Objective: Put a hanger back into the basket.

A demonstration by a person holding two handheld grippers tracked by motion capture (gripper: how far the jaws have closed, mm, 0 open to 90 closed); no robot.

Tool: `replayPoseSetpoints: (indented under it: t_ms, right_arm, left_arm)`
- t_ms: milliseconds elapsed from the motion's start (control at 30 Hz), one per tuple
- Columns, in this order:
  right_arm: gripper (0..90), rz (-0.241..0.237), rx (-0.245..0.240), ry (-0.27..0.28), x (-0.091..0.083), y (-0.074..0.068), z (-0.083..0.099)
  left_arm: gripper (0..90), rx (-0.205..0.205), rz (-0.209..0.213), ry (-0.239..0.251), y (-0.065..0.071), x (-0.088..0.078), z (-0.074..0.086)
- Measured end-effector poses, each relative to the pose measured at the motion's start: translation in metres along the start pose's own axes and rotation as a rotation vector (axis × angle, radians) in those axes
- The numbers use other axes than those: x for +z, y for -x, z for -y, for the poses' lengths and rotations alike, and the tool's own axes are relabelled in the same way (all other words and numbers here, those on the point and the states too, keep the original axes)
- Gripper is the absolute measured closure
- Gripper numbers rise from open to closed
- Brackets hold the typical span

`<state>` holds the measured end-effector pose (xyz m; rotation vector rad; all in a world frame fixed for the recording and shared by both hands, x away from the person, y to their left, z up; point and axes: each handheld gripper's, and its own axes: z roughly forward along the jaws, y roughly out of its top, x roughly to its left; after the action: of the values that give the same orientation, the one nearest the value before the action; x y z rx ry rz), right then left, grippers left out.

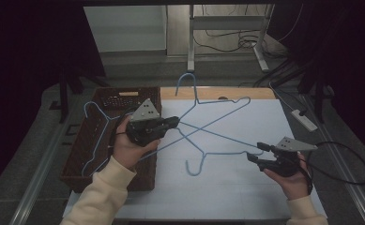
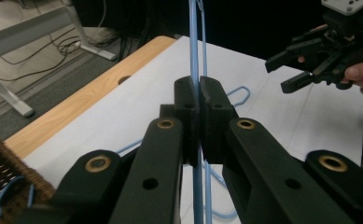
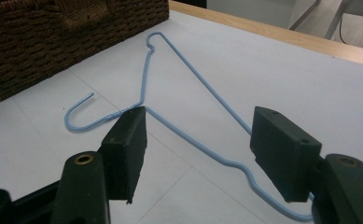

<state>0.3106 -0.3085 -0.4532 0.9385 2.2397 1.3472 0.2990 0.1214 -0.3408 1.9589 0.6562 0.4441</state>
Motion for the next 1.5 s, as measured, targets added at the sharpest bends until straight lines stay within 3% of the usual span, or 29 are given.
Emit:
replayPoseSetpoints:
  t_ms: [467,800,1500]
  right_arm:
    - [37.1,-0.001,0.004,-0.021,0.004,0.0,0.002]
    - [37.1,0.004,0.003,-0.026,0.006,0.0,0.003]
    - [37.0,0.002,0.006,-0.037,0.008,0.0,0.005]
  left_arm:
    - [86.8,-0.044,-0.08,0.005,-0.024,-0.034,0.017]
    - [86.7,-0.107,-0.144,0.02,-0.045,-0.064,0.037]
    - [86.7,-0.188,-0.292,-0.017,-0.074,-0.103,0.081]
